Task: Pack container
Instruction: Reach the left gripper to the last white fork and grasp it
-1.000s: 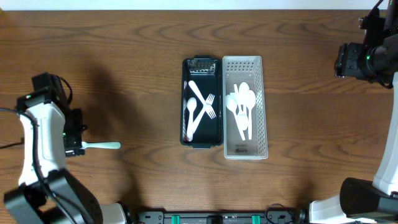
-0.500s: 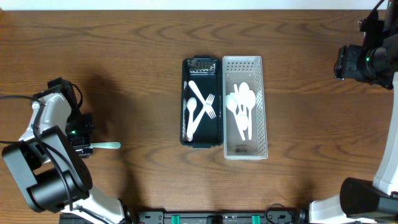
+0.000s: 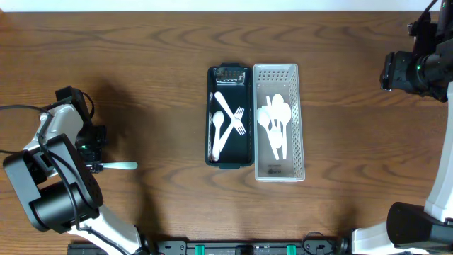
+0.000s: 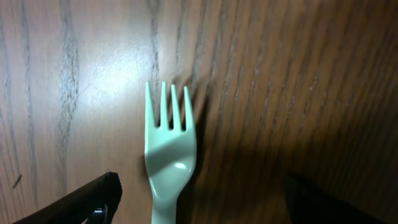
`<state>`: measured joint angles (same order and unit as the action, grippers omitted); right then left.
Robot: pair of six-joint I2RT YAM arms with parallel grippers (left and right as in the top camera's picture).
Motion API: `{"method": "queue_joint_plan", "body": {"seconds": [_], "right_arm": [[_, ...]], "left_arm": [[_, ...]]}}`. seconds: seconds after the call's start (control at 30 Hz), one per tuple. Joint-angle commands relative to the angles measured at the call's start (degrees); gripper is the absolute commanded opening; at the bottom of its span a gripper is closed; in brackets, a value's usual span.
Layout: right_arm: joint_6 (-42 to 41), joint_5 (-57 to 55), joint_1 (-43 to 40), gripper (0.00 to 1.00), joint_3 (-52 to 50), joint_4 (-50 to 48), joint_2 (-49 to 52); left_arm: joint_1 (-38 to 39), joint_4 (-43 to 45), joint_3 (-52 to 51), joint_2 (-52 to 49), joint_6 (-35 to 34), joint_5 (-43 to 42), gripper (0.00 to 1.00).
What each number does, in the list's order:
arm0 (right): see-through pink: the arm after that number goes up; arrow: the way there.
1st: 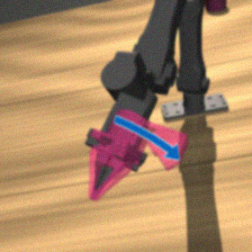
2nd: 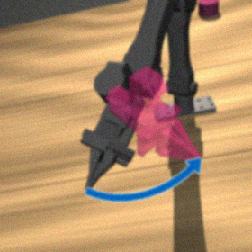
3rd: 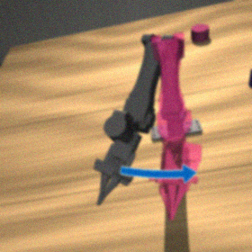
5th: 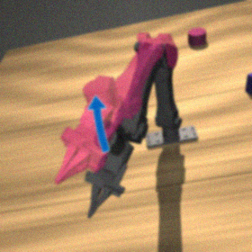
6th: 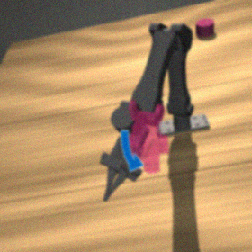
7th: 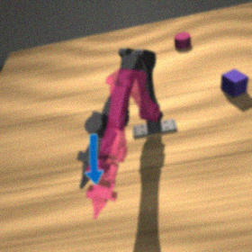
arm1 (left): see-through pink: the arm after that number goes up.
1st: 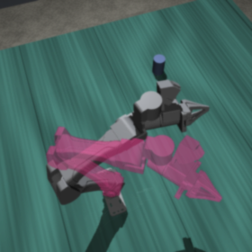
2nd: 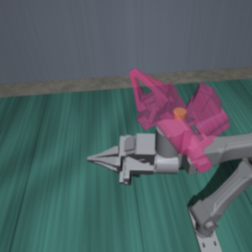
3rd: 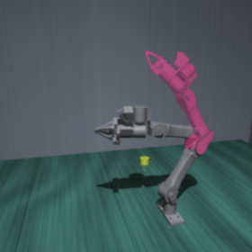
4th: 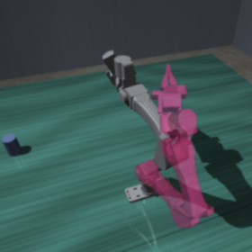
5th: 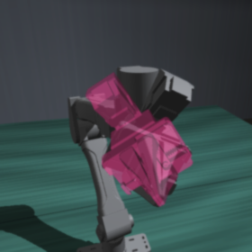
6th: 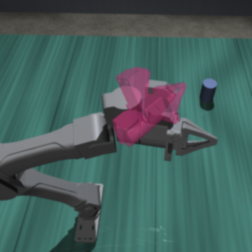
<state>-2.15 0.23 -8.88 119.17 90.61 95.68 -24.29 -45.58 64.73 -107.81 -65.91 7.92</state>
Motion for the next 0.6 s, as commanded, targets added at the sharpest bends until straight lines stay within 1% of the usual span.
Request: {"method": "queue_joint_plan", "body": {"seconds": [0.0,0.33,0.57], "right_arm": [[0.1,-0.4,-0.5,0.7,-0.2,0.1,0.1],[0.1,-0.4,-0.5,0.7,-0.2,-0.1,0.1],[0.1,-0.4,-0.5,0.7,-0.2,-0.3,0.1]], "left_arm": [[-0.3,0.5,-0.9,-4.2,2.5,0.0,0.87],[-0.2,0.5,-4.7,-4.3,2.7,-3.3,0.86],[-0.2,0.2,-4.9,-4.3,7.8,-7.8,0.86]]}}
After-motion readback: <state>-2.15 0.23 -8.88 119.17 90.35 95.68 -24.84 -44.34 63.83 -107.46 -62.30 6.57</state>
